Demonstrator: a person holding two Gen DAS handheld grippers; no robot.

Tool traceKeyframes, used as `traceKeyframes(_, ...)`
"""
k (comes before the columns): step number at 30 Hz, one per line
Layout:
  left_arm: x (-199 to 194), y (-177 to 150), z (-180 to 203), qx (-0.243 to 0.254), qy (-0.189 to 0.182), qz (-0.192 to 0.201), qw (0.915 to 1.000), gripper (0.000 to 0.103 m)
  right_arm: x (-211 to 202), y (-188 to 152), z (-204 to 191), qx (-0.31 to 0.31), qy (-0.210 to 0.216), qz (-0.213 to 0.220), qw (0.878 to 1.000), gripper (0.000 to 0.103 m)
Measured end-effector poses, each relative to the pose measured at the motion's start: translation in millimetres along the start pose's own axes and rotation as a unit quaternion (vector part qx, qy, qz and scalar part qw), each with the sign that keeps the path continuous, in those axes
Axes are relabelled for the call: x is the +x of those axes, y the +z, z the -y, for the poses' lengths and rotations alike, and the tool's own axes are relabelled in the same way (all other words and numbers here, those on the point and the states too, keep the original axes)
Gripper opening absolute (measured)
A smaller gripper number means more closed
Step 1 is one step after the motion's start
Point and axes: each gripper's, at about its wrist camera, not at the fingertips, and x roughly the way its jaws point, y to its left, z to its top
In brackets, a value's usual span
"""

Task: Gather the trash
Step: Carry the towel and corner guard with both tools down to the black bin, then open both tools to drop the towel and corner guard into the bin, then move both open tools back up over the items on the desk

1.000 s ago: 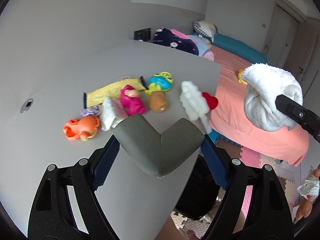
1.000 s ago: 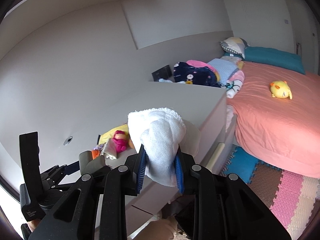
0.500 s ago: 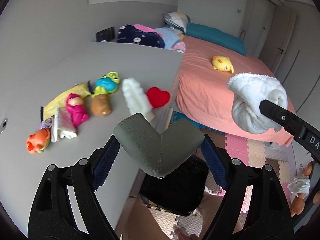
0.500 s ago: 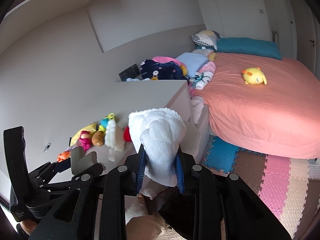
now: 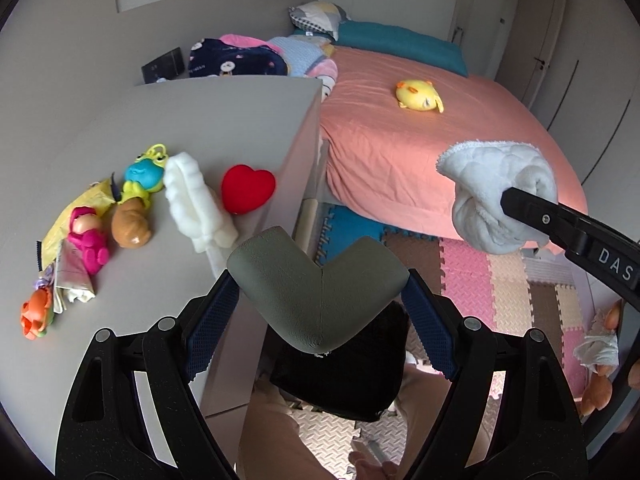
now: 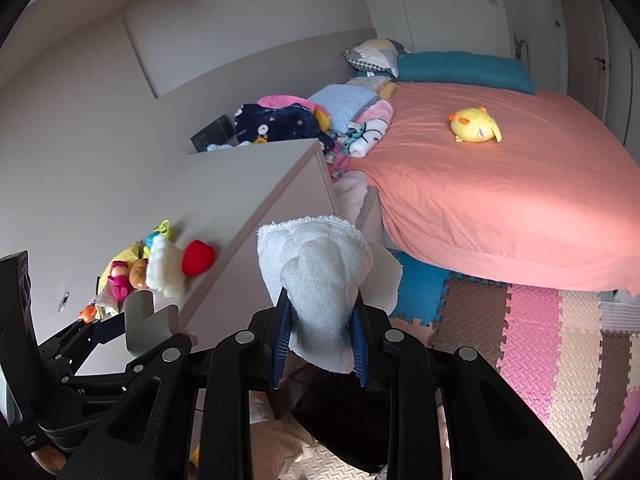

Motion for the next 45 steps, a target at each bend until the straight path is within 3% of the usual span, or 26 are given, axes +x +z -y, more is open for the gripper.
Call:
traceKeyframes(10,15.0,-1.1,1.9,0.005,-0.001,-0.02,0.9998,0.082,18.9,-0.1,5.9,0.002,-0.008,-0.019,1.0,0.029)
traceKeyframes(11,17.0,-1.3,1.6,0.007,-0.003,-0.024,0.9997,0.082,21.7,0.5,4.7,-0.005,-0.02,-0.023,1.0,0.038)
traceKeyframes(12,18.6,-1.2,1.2,0.007,-0.005,-0.03,0.9995,0.087,22.1,0.9,2.6,-0.012,-0.034,-0.024,0.999,0.055)
traceKeyframes(13,19.4,-1.5,0.7,0.005,-0.006,-0.034,0.9994,0.097,21.1,1.3,1.5,-0.018,-0.048,-0.018,0.999,0.064)
traceKeyframes(14,18.7,-2.2,0.1,0.002,-0.008,-0.032,0.9994,0.097,18.3,1.8,0.2,-0.022,-0.059,-0.008,0.998,0.071)
traceKeyframes(30,4.8,-8.7,-8.2,0.006,0.006,-0.019,0.9998,0.097,8.3,3.1,-0.4,-0.015,-0.061,0.006,0.998,0.073)
traceKeyframes(45,-16.3,-25.7,-54.1,-0.03,0.042,-0.01,0.9986,0.097,23.5,-3.8,-50.2,-0.05,-0.023,-0.004,0.998,0.073)
